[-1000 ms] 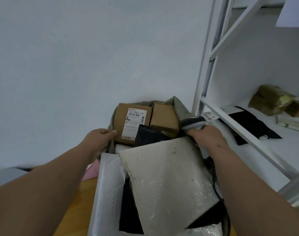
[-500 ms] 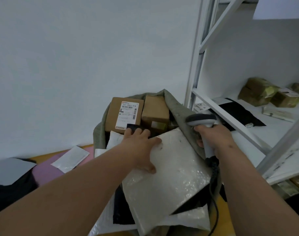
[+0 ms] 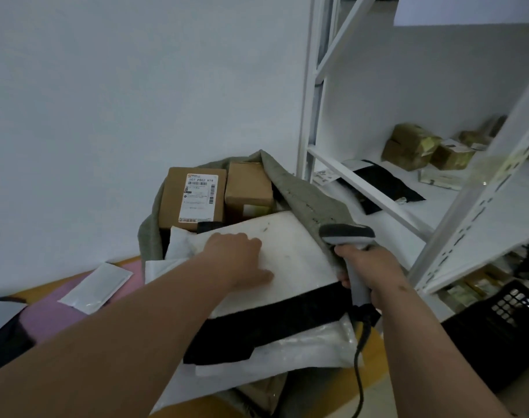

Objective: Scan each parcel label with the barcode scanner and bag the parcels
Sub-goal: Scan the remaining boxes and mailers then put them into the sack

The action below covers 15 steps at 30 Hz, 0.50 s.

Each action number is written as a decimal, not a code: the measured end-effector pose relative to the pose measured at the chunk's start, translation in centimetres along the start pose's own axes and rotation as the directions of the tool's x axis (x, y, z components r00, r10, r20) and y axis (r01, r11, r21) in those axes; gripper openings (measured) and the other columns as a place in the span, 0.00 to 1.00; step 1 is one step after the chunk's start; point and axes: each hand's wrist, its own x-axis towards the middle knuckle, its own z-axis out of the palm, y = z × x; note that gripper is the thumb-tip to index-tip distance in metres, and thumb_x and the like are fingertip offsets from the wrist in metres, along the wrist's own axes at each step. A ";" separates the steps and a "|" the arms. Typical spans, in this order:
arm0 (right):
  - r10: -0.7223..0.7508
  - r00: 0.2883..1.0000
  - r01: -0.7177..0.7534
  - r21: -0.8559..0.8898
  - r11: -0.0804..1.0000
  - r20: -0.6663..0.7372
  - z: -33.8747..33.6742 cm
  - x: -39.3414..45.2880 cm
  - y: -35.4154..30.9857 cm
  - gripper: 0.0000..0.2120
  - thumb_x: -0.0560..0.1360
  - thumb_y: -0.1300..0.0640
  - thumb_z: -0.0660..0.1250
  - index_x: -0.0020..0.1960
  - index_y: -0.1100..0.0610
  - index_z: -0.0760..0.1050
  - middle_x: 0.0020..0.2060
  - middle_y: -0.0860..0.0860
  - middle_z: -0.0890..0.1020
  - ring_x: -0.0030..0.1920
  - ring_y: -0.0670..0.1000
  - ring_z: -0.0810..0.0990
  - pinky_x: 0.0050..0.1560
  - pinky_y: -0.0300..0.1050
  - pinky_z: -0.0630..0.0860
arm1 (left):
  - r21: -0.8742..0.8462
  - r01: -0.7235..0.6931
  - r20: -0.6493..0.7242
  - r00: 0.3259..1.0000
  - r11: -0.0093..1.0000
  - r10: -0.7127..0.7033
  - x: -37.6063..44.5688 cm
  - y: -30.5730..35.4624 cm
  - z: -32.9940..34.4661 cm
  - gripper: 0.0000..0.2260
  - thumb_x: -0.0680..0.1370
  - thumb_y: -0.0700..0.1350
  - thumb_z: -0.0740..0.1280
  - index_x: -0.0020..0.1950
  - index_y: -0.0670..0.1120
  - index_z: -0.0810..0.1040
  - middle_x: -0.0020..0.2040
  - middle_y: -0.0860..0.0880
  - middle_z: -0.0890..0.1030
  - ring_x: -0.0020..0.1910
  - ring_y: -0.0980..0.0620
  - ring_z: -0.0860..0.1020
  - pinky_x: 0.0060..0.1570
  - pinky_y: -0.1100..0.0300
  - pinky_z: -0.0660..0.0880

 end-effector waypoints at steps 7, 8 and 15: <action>-0.234 0.971 0.180 -0.482 0.857 -0.053 0.1 -2.5 -1.6 0.14 0.77 0.48 0.65 0.41 0.59 0.75 0.45 0.58 0.81 0.52 0.62 0.81 0.52 0.51 0.76 | 0.114 -0.044 0.069 0.997 0.993 0.036 -1.6 0.2 2.3 0.58 0.57 0.76 0.70 0.78 0.52 0.49 0.74 0.44 0.60 0.70 0.40 0.64 0.68 0.40 0.55; -0.245 0.968 0.182 -0.517 0.836 -0.056 0.1 -2.8 -1.6 0.14 0.78 0.48 0.64 0.41 0.58 0.75 0.46 0.58 0.81 0.52 0.61 0.80 0.51 0.50 0.74 | 0.136 -0.038 0.014 0.999 0.990 0.036 -1.6 0.2 2.8 0.58 0.58 0.74 0.71 0.78 0.51 0.49 0.75 0.44 0.58 0.70 0.40 0.63 0.69 0.40 0.54; -0.281 0.958 0.210 -0.547 0.810 -0.049 0.6 -3.5 -1.4 0.14 0.77 0.50 0.64 0.37 0.57 0.73 0.36 0.54 0.78 0.38 0.53 0.76 0.34 0.44 0.67 | 0.102 0.032 -0.321 0.947 0.994 0.003 0.0 -0.3 2.7 0.38 0.70 0.62 0.71 0.73 0.49 0.60 0.65 0.45 0.64 0.62 0.44 0.65 0.55 0.51 0.65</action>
